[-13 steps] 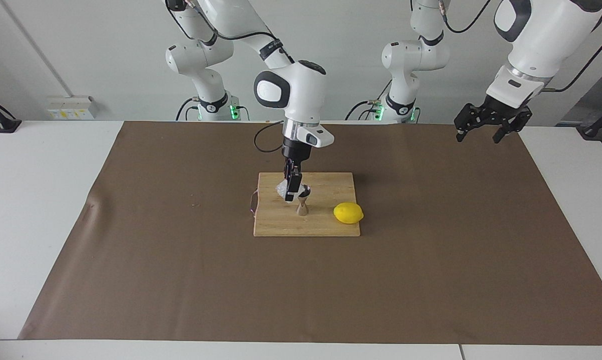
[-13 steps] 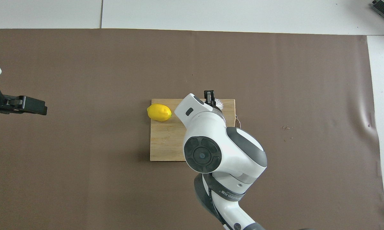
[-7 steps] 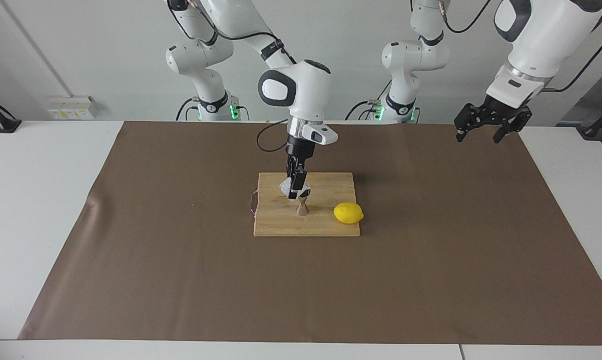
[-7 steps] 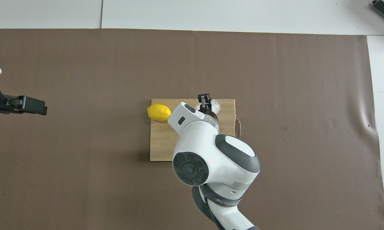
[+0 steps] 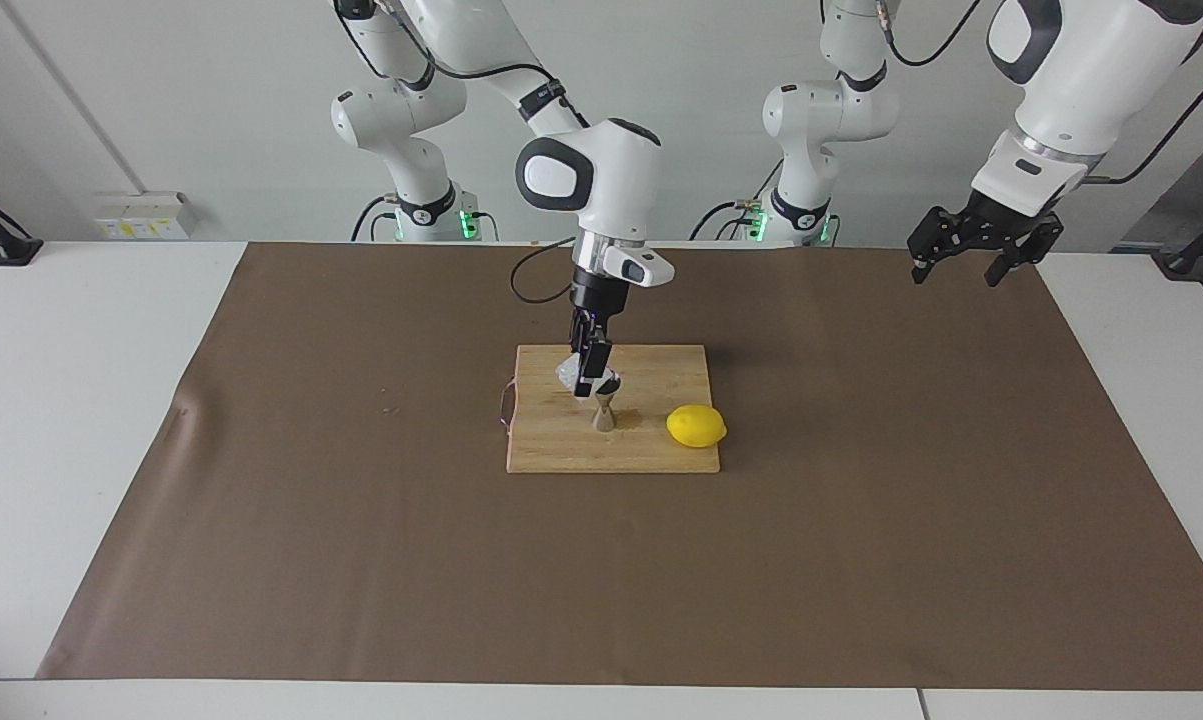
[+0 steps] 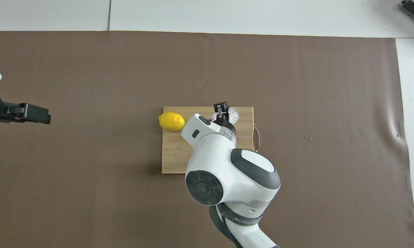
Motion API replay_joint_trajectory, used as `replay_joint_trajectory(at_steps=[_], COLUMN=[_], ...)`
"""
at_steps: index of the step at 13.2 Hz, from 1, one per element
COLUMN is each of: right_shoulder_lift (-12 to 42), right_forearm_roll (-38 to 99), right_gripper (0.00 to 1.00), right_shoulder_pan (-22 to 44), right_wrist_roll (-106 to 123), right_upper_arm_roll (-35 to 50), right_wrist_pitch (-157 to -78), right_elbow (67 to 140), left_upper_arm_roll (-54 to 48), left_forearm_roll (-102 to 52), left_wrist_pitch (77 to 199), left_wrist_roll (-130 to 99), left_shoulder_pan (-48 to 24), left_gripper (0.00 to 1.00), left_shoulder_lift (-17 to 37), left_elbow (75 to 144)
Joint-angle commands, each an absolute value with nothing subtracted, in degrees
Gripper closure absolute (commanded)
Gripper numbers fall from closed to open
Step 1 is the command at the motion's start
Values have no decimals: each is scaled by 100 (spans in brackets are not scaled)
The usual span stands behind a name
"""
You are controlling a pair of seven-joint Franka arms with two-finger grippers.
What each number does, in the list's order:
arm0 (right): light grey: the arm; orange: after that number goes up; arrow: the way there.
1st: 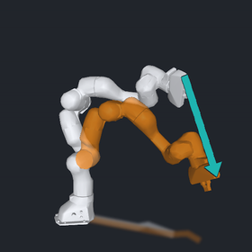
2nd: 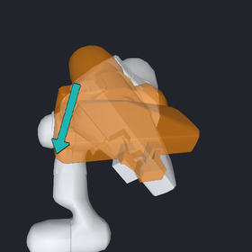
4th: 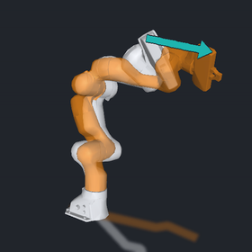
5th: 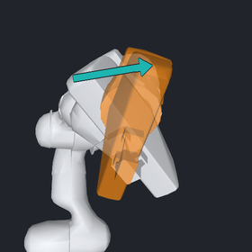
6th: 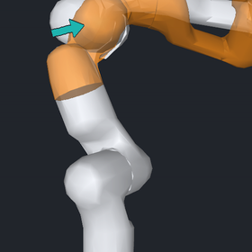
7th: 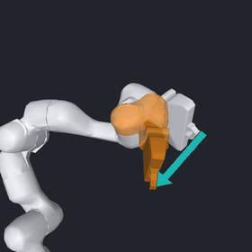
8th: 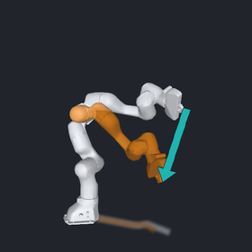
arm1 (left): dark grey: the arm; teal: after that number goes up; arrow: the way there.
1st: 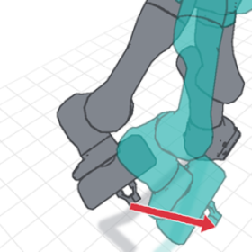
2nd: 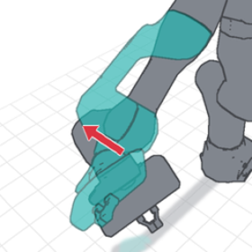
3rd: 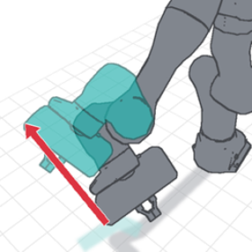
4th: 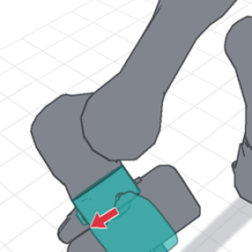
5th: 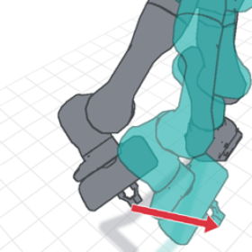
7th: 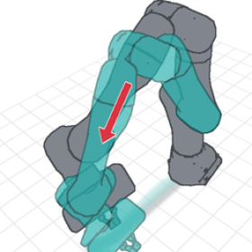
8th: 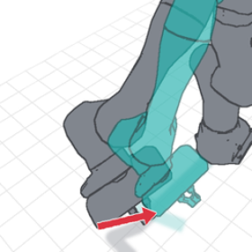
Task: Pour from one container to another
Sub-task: 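Tilt the white cup with the right gripper into the steel cup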
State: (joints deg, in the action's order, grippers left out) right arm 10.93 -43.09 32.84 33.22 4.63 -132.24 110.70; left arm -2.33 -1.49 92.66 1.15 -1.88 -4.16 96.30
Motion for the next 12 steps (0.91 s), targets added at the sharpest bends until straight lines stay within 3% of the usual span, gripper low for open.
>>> replay_joint_trajectory(at_steps=[1,12], right_shoulder_lift=[896,844], right_forearm_roll=[-4544,-3798], right_gripper=[100,100], right_shoulder_pan=[3287,3199], right_wrist_roll=[3129,3050], right_upper_arm_roll=[457,483], right_wrist_pitch=[-13333,-13333], right_elbow=[11347,11259], left_upper_arm_roll=[-255,-255], left_forearm_roll=[-53,-53], left_wrist_pitch=[9272,9272], left_wrist_roll=[53,53], left_shoulder_pan=[-167,-167], left_gripper=[0,0], left_shoulder_lift=[-457,-457], left_elbow=[9694,9694])
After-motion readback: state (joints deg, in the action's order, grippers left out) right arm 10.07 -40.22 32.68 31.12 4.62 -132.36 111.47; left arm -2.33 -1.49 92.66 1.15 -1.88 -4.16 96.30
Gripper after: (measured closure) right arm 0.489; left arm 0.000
